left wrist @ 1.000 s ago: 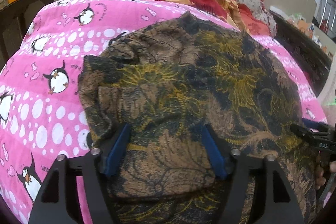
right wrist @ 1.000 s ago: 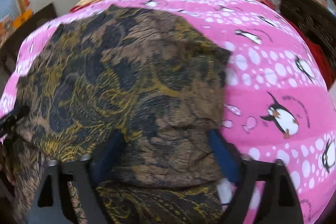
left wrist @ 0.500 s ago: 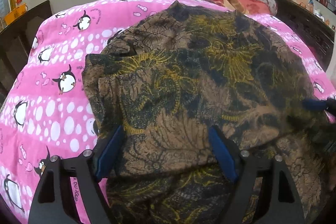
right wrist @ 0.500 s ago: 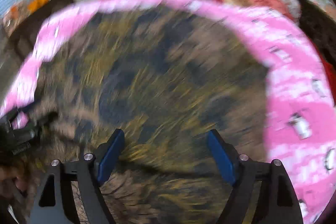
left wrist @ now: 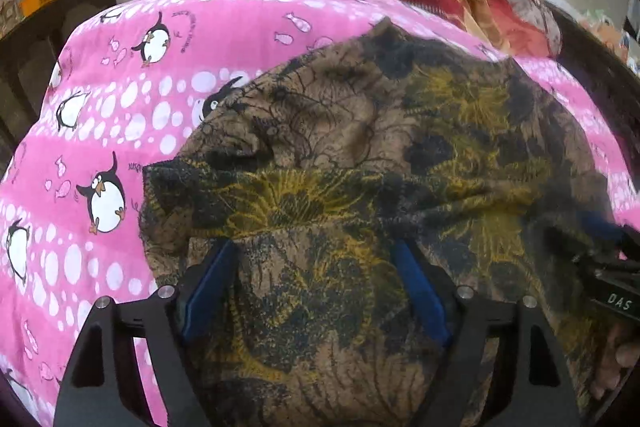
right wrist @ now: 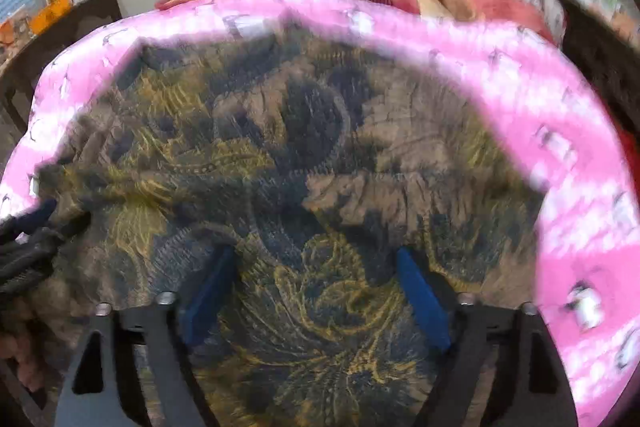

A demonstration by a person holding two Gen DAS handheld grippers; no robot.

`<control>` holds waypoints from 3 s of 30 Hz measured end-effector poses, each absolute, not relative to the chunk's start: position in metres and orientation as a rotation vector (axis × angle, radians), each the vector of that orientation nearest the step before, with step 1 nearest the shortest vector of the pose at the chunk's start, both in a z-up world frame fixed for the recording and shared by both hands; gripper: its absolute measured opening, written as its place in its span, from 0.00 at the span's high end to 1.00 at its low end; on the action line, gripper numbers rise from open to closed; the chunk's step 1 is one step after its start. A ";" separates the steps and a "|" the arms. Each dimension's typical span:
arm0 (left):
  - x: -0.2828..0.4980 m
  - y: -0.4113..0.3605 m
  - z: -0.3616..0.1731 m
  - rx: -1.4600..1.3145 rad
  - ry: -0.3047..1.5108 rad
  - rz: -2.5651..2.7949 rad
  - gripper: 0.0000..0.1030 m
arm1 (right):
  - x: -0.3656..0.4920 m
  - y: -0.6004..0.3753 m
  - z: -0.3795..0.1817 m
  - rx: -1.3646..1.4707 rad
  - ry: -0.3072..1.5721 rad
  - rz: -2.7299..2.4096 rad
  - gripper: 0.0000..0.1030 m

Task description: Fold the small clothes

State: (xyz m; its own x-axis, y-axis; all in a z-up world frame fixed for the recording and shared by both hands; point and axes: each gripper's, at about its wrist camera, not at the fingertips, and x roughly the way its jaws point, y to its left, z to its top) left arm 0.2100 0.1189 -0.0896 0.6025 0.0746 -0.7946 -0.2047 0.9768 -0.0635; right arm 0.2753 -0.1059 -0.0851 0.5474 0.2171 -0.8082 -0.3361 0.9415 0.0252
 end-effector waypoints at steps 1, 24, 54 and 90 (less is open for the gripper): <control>0.211 0.120 -0.089 -0.153 0.916 0.156 0.21 | 0.275 -0.103 -0.084 -0.155 0.942 0.321 0.12; -0.087 0.171 -0.020 -0.189 0.947 -0.078 0.21 | 0.051 -0.192 0.006 -0.099 0.854 0.470 0.11; -0.142 0.144 -0.100 -0.377 1.075 -0.244 0.74 | -0.097 -0.357 -0.086 0.158 0.891 0.582 0.26; -0.198 0.161 0.025 -0.415 0.709 -0.419 0.96 | -0.121 -0.382 0.051 0.173 0.573 0.852 0.96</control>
